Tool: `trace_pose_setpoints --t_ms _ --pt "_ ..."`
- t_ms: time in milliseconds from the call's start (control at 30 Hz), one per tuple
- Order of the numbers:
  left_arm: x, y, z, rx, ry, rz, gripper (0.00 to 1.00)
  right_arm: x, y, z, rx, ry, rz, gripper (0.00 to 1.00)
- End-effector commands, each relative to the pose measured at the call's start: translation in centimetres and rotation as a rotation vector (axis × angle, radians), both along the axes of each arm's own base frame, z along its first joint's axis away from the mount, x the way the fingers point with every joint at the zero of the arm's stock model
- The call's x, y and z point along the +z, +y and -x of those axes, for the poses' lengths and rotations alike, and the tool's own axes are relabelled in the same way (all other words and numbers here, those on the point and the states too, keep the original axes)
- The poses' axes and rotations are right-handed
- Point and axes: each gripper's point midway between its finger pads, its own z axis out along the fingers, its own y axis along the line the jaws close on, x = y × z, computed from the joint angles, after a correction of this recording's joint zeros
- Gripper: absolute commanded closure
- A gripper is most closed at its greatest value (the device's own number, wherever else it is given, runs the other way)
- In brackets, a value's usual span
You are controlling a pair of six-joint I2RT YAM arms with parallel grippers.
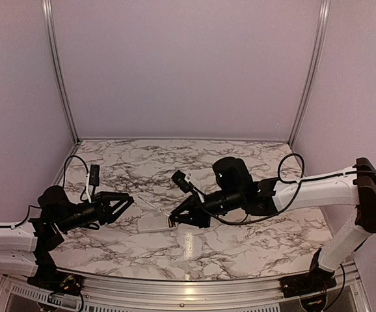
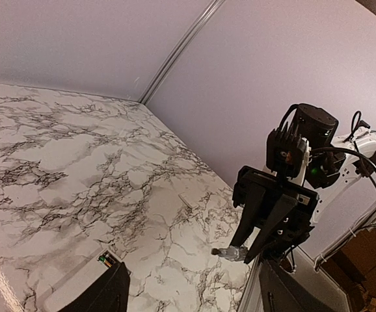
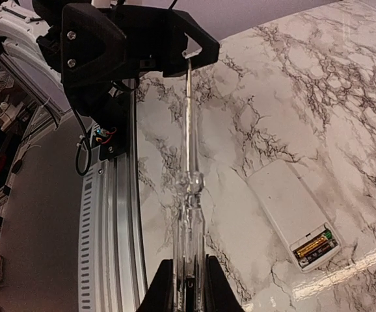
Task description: Unload the batteries from the remote control
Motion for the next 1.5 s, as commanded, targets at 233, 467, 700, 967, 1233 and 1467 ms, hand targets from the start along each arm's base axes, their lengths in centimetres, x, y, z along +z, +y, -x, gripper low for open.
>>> trace_pose_setpoints --t_ms 233,467,700,967,1233,1467 --pt "-0.1 -3.8 2.6 -0.224 -0.025 -0.004 0.33 1.9 0.8 2.6 0.115 -0.032 -0.055 1.00" --pt "0.1 -4.9 3.6 -0.295 -0.034 0.006 0.41 1.7 0.9 2.9 0.132 -0.023 -0.053 1.00" --pt "0.2 -5.4 4.2 -0.331 -0.034 0.013 0.54 1.3 1.2 3.5 0.156 -0.020 -0.046 1.00" --pt "0.1 -6.2 4.7 -0.369 -0.032 0.010 0.71 1.0 1.8 3.9 0.172 -0.024 -0.032 1.00" --pt "0.0 -6.8 4.7 -0.371 -0.017 -0.009 1.00 1.1 1.8 3.6 0.155 -0.033 -0.027 1.00" --pt "0.5 -5.8 3.7 -0.276 -0.006 0.005 1.00 1.6 1.9 1.5 0.013 -0.042 -0.042 0.37"
